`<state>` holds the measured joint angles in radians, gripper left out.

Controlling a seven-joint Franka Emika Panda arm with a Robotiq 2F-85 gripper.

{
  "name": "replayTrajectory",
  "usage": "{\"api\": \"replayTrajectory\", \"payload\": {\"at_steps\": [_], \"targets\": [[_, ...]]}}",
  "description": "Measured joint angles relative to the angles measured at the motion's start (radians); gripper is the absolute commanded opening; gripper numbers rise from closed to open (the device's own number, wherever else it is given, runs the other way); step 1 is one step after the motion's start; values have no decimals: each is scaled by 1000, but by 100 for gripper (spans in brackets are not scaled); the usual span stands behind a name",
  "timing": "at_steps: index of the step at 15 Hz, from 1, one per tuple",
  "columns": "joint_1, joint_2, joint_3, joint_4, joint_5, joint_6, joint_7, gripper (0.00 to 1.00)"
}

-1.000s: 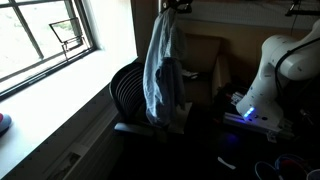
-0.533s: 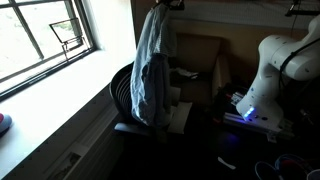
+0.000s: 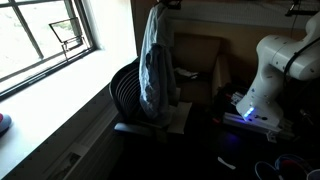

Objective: Put the clothes on the couch on the chair

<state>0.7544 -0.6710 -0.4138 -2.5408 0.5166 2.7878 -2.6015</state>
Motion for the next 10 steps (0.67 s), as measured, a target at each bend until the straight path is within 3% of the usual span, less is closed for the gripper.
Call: {"api": "replayTrajectory", "payload": {"at_steps": [5, 10], "targets": [[0, 4, -19, -20, -22, 5, 2, 1], [-46, 42, -154, -99, -250, 28, 2, 1]]}}
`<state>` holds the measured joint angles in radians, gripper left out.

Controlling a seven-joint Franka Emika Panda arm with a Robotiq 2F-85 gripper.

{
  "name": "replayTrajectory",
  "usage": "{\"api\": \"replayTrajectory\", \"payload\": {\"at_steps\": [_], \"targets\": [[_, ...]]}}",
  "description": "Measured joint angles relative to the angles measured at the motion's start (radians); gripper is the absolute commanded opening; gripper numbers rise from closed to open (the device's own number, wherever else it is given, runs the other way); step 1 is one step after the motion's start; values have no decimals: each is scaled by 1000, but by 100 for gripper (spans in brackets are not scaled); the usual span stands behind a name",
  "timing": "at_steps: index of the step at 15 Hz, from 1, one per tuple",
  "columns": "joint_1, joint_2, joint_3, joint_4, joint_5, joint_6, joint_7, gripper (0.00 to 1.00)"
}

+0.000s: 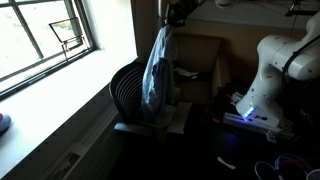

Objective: Put the clothes on the couch on the chair

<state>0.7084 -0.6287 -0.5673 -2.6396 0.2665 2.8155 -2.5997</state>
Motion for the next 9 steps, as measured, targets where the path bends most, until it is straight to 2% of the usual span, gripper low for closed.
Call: {"api": "replayTrajectory", "payload": {"at_steps": [2, 4, 5, 7, 9], "targets": [[0, 17, -64, -19, -54, 22, 0, 1], [5, 30, -77, -32, -33, -8, 8, 1], [10, 35, -65, -39, -14, -55, 29, 1], [-5, 59, 7, -50, 1, -139, 127, 4], [-13, 76, 44, -49, 23, -145, 137, 4]]}}
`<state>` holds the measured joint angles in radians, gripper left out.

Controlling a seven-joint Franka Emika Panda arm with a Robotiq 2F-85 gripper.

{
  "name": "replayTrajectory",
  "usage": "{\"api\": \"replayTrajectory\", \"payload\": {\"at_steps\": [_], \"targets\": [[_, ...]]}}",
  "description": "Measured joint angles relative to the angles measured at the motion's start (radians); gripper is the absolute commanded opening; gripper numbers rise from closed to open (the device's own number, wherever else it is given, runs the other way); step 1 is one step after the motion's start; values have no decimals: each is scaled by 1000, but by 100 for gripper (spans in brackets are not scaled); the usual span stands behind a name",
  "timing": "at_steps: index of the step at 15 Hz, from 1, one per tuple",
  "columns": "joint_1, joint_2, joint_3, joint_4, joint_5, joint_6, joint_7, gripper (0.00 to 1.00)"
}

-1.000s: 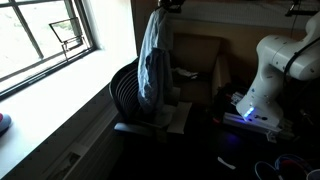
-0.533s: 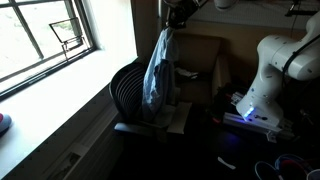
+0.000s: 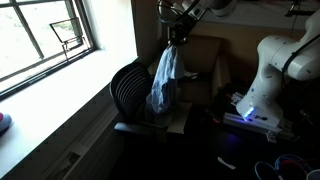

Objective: Put the clothes on the couch on the chair

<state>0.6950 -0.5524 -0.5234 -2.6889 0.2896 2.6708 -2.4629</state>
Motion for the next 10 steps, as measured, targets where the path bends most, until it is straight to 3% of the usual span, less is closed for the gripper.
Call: {"api": "replayTrajectory", "payload": {"at_steps": [6, 10], "targets": [[-34, 26, 7, -7, 32, -1, -15, 1], [-45, 225, 14, -60, 134, -4, -74, 1]]}}
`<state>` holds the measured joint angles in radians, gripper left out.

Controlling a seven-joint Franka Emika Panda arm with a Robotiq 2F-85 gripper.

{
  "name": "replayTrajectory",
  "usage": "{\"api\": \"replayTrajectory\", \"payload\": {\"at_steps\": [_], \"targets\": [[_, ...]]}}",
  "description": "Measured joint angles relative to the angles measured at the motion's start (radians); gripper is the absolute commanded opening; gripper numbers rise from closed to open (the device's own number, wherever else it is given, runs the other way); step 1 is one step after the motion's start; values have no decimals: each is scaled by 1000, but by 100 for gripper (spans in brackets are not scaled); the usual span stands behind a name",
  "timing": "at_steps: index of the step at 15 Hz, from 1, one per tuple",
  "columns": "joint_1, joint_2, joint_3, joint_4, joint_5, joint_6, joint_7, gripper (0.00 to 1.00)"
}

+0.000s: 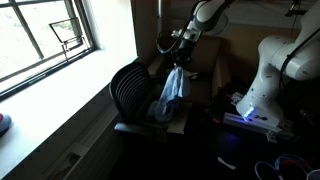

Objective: Put the clothes on the couch on the chair

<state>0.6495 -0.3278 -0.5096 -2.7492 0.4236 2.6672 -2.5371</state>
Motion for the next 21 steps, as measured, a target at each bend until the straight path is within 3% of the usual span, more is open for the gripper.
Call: {"api": "replayTrajectory", "payload": {"at_steps": [5, 11, 17, 21], "targets": [[136, 197, -13, 16, 72, 38, -70, 1], [374, 175, -48, 89, 152, 225, -54, 4], [395, 162, -73, 95, 160, 243, -66, 1], [529, 177, -168, 90, 139, 388, -64, 1]]}}
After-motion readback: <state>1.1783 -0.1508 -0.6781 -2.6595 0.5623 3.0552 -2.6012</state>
